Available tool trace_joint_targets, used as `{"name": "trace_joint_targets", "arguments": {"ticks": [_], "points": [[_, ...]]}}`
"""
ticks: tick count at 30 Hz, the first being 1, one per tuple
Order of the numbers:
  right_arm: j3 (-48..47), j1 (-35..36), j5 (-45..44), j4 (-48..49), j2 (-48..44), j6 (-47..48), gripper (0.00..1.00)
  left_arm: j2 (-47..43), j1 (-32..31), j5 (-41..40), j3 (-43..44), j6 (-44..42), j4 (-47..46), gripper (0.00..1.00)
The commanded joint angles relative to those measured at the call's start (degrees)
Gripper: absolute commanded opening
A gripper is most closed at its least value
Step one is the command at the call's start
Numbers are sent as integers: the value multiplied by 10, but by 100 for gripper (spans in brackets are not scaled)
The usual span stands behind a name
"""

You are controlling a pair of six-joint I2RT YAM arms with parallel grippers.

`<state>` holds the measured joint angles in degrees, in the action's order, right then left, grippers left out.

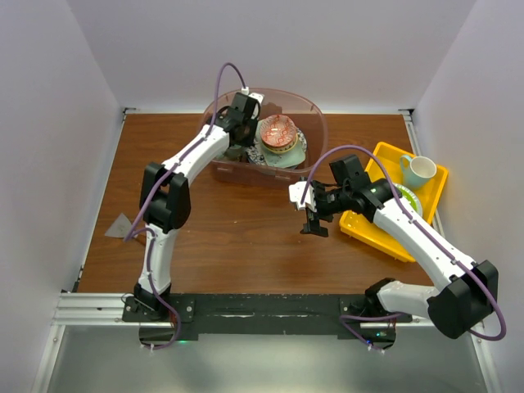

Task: Place the mixed dishes into the plastic bin
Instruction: Place the cup in the plastic bin.

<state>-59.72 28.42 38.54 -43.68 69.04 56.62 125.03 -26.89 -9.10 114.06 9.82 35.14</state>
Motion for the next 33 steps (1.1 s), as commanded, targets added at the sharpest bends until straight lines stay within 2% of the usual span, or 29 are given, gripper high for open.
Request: {"name": "trace_joint_targets", "arguments": {"ticks": [1, 8, 18, 28, 33], "points": [[0, -3, 14, 4, -6, 4, 98, -30, 7, -30, -1, -19, -43, 12], [1, -3, 14, 4, -7, 4, 98, -44, 7, -35, -4, -15, -39, 21], [0, -4, 14, 3, -6, 4, 98, -78, 6, -47, -7, -9, -31, 39], [-2, -4, 14, 2, -6, 4, 98, -115, 6, -51, -11, -8, -26, 49], [-3, -4, 14, 1, -7, 3, 98, -156, 7, -50, -28, -7, -31, 61]]}}
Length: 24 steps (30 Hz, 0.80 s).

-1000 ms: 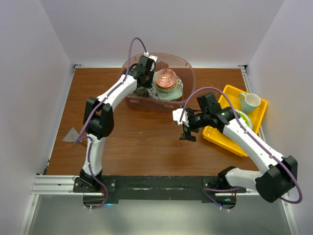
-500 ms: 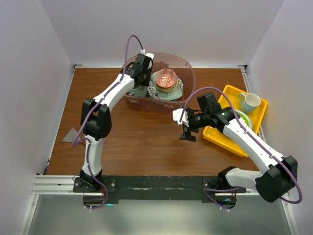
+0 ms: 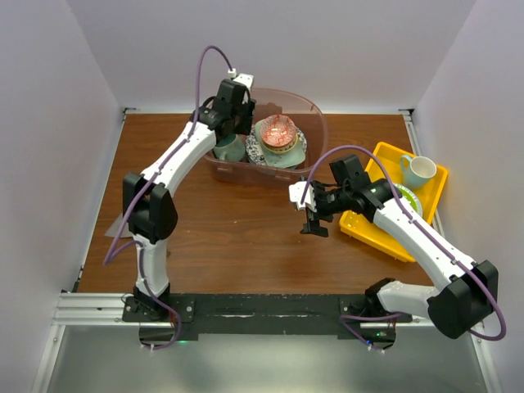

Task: Place the mixed dishes into the plastic bin
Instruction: Place the cup in the plastic bin, then reset both arms

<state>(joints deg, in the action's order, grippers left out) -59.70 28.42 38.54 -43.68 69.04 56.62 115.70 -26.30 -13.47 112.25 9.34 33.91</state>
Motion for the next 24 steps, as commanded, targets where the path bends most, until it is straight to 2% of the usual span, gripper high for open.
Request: {"name": "trace_joint_targets", "arguments": {"ticks": [1, 11, 16, 24], "points": [[-3, -6, 14, 1, -7, 3, 98, -76, 1, -3, -18, -2, -22, 63], [-5, -9, 15, 0, -10, 2, 98, -174, 1, 10, -91, -5, -71, 83], [-7, -13, 15, 0, -12, 1, 98, -225, 1, 13, -132, 0, -91, 89], [-9, -21, 14, 0, -23, -5, 98, -319, 1, 23, -215, 7, -126, 92]]}}
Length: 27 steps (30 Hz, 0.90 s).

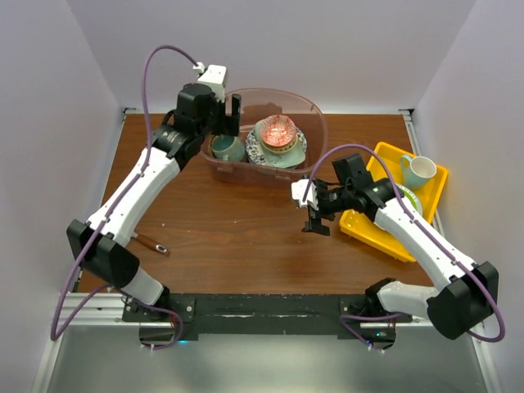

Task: Place the mixed dishes into the plastic bin
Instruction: Reset both arms

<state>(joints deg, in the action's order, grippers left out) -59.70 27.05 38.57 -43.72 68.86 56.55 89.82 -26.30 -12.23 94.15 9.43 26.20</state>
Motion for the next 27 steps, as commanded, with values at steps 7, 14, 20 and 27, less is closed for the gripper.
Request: {"name": "trace_joint_targets", "arguments": {"ticks": [7, 14, 20, 27], "points": [[-15, -24, 14, -1, -36, -14, 98, -171, 1, 16, -113, 5, -84, 100], [-29, -61, 16, -5, -58, -35, 98, -270, 1, 5, -192, 2, -91, 100], [-50, -77, 3, -7, -69, -65, 98, -342, 1, -14, -250, 1, -85, 100], [-77, -95, -31, -3, -74, -122, 98, -409, 1, -34, -309, 4, -83, 100]]}}
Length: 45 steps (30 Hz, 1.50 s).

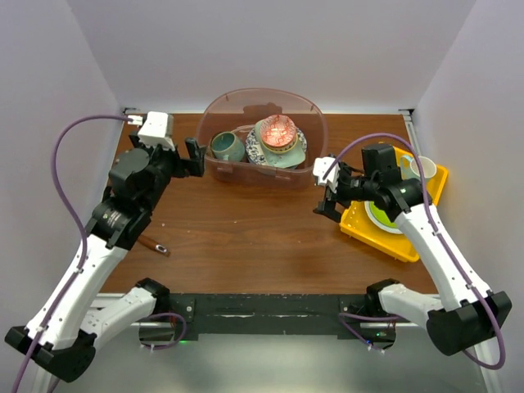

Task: Place the mixed dishes into the plastic bin
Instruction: Reset both arms

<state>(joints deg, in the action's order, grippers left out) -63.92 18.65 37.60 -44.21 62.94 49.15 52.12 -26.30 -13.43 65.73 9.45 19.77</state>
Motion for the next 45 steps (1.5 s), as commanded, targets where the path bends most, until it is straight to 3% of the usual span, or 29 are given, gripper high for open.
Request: {"name": "trace_joint_targets", "arguments": {"ticks": [1, 15, 19, 45], "points": [[-40, -13, -26, 4, -14, -54, 98, -38, 1, -24, -30, 4, -18, 100], [-92, -37, -118, 64, -11, -198, 98, -89, 1, -48, -112, 18, -22, 100], [-107, -40, -188, 94, -5, -250, 98, -92, 1, -57, -134, 21, -24, 100], [-150, -47, -399, 241, 41, -508, 98, -115, 1, -85, -173, 28, -14, 100]]}}
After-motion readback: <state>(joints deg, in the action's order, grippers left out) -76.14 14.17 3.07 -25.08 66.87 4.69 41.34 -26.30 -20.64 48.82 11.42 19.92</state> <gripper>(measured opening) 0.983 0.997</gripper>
